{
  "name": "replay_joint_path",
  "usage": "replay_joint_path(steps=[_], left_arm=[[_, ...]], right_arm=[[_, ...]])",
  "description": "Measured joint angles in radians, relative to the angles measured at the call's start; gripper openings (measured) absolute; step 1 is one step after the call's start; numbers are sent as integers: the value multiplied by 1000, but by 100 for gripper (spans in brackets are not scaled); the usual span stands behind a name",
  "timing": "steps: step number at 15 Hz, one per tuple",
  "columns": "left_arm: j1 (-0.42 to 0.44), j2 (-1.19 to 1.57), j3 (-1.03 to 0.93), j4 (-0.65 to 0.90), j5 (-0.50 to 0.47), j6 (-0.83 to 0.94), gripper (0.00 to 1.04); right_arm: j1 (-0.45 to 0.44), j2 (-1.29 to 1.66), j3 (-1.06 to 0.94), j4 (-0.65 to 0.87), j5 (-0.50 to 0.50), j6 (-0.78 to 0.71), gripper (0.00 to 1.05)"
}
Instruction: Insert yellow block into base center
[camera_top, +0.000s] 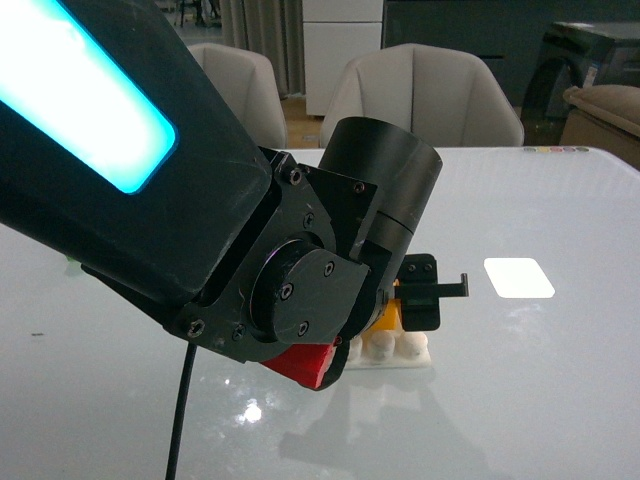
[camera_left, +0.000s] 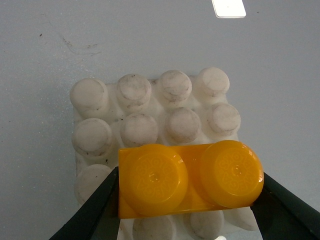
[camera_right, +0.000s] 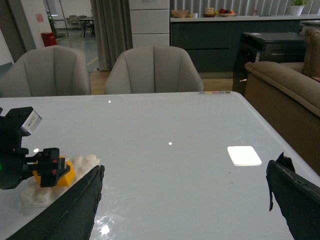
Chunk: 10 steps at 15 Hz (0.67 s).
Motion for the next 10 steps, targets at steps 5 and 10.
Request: replay_joint_path(steps=[5, 10], left_arm=[[-1, 2, 0, 1, -3, 0, 65], [-23, 37, 35, -16, -57, 23, 64]], right_arm=[[0, 0, 0, 0, 0, 0, 98], [0, 0, 0, 0, 0, 0, 98]])
